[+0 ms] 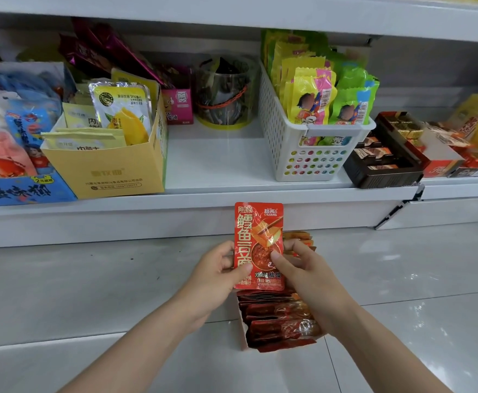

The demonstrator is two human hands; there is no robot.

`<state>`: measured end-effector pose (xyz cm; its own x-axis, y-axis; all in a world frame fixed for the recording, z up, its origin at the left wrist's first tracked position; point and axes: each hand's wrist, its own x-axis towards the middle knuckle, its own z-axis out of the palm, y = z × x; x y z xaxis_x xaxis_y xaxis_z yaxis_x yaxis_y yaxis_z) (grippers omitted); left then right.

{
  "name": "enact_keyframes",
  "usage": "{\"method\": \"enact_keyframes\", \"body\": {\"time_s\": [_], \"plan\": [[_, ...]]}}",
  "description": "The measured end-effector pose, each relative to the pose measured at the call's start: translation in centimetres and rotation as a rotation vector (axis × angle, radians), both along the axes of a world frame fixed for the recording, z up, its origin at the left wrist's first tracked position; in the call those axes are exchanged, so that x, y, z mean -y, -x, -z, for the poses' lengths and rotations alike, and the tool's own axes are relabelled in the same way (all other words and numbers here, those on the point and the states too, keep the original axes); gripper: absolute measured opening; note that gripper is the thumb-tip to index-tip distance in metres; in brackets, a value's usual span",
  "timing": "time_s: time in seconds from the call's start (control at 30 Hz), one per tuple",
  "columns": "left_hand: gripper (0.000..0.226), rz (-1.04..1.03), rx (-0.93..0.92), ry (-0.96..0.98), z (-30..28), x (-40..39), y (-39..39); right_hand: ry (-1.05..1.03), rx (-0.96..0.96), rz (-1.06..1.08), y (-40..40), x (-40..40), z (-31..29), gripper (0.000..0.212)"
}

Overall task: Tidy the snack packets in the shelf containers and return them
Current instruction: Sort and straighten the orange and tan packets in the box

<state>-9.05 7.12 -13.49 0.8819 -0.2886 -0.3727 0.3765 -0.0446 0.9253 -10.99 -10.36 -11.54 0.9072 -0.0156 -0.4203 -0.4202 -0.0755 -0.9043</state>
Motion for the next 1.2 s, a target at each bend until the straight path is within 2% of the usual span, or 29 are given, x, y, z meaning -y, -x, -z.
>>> {"method": "enact_keyframes", "body": {"time_s": [0.33,0.47,0.57,0.63,0.67,0.7,0.8,0.83,0.97,1.03,1.2], "plan": [[0.026,-0.031,-0.068,0.060,0.1,0.2,-0.1,-0.069,-0.018,0.112,-1.0,-0.5,-1.2,0.023],[0.027,-0.132,-0.094,0.110,0.7,0.1,0.0,-0.088,-0.063,0.132,-0.9,-0.6,-1.1,0.027],[0.039,-0.125,0.173,-0.156,1.0,0.2,-0.1,-0.076,-0.071,0.142,-0.8,-0.6,-1.1,0.029],[0.061,0.004,0.292,-0.238,0.6,0.7,-0.1,-0.048,-0.068,0.093,-0.9,-0.5,-1.2,0.032],[0.070,0.056,0.273,-0.214,0.2,1.0,-0.2,-0.048,-0.071,0.053,-0.9,-0.5,-1.4,0.036],[0.068,0.085,0.235,-0.176,-0.1,1.4,-0.3,-0.053,-0.075,0.010,-1.0,-0.5,-1.5,0.040],[0.023,0.061,0.178,-0.073,-0.5,2.4,-0.8,-0.042,-0.057,-0.115,-1.1,-0.4,-1.7,0.043],[0.018,0.029,0.134,-0.050,-0.5,2.3,-0.9,-0.035,-0.046,-0.133,-1.1,-0.3,-1.6,0.042],[0.028,-0.008,-0.064,0.219,0.2,0.5,-0.8,-0.094,-0.037,0.027,-0.9,0.3,-1.0,0.031],[0.039,-0.027,-0.121,0.316,0.2,-0.2,-0.6,-0.115,-0.042,0.032,-0.8,0.5,-0.7,0.030],[0.044,0.007,-0.107,0.266,0.1,0.2,-0.6,-0.115,-0.059,-0.024,-0.8,0.0,-1.5,0.027]]}}
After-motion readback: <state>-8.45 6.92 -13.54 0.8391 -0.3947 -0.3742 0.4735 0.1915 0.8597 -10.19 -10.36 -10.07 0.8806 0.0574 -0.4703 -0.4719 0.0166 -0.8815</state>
